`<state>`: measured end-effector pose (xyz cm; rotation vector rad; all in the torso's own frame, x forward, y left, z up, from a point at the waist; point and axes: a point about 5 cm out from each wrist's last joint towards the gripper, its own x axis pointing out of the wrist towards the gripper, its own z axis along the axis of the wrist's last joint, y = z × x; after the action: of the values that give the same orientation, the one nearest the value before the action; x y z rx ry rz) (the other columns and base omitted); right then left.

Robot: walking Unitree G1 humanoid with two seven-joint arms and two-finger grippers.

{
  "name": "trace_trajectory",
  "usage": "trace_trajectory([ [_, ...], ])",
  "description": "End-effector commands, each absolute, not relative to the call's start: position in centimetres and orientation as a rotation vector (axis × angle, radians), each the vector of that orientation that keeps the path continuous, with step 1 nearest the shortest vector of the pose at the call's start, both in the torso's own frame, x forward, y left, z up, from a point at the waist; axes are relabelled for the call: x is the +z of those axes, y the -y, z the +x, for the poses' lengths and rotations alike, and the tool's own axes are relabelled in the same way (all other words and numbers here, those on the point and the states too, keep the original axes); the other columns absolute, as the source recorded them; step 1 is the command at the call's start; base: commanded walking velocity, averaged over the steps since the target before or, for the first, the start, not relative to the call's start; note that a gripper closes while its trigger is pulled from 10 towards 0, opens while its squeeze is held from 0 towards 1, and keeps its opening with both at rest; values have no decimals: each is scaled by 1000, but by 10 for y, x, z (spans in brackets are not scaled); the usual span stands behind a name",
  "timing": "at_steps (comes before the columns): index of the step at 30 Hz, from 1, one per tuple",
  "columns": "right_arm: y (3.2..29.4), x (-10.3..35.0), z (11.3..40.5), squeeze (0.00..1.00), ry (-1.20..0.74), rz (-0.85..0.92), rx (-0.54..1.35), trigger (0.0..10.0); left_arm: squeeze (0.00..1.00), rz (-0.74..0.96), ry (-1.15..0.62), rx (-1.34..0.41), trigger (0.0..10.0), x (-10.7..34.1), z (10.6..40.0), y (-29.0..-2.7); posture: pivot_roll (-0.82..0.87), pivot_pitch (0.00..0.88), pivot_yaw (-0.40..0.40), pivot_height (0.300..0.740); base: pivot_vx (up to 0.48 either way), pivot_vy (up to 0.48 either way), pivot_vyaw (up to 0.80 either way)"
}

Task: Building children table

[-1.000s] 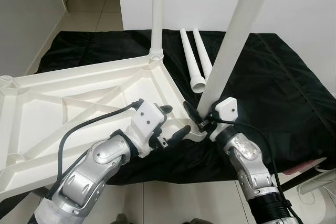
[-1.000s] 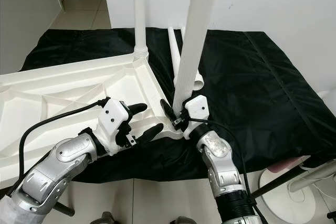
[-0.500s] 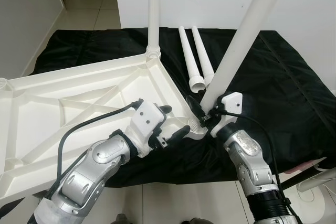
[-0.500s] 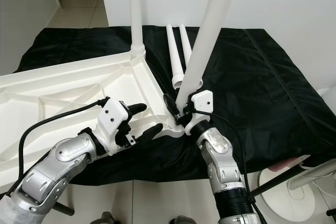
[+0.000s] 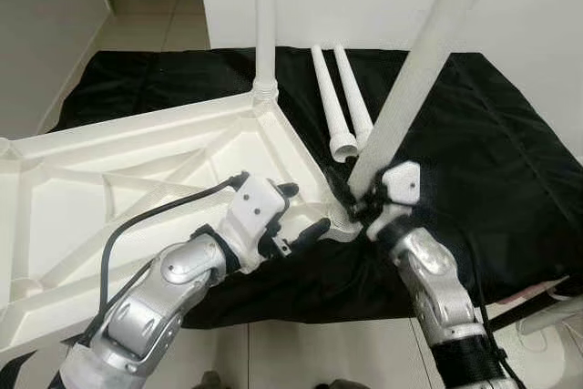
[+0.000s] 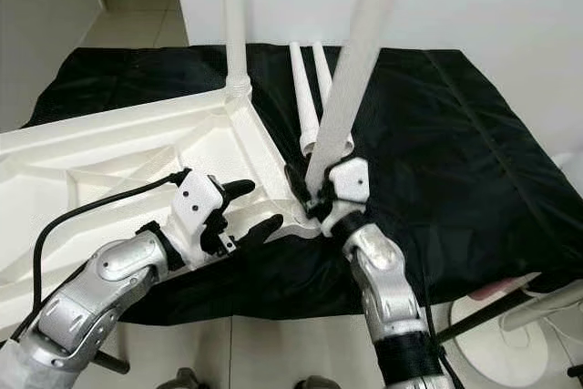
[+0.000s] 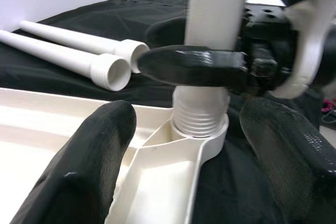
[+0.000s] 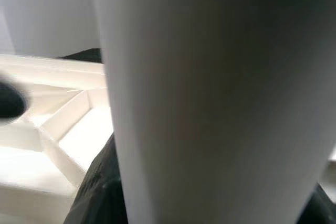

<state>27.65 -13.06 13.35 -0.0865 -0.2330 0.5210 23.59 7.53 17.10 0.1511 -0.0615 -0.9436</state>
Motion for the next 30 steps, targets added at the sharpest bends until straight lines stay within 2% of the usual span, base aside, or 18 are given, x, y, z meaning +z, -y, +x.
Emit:
trace_trajectory([
  [1, 136, 108, 266, 0, 141, -126, 538, 10000, 0, 151, 59, -997, 10000, 173, 233, -76, -21, 52, 3, 740, 0, 0, 0],
  [9, 136, 106, 262, 0, 147, -141, 545, 10000, 0, 152, 62, -998, 10000, 174, 234, -76, -22, 50, 9, 740, 0, 0, 0],
  [30, 135, 102, 278, 0, -48, -56, 609, 10000, 0, 159, 74, -1003, 10000, 177, 236, -74, -18, 44, 6, 740, 0, 0, 0],
])
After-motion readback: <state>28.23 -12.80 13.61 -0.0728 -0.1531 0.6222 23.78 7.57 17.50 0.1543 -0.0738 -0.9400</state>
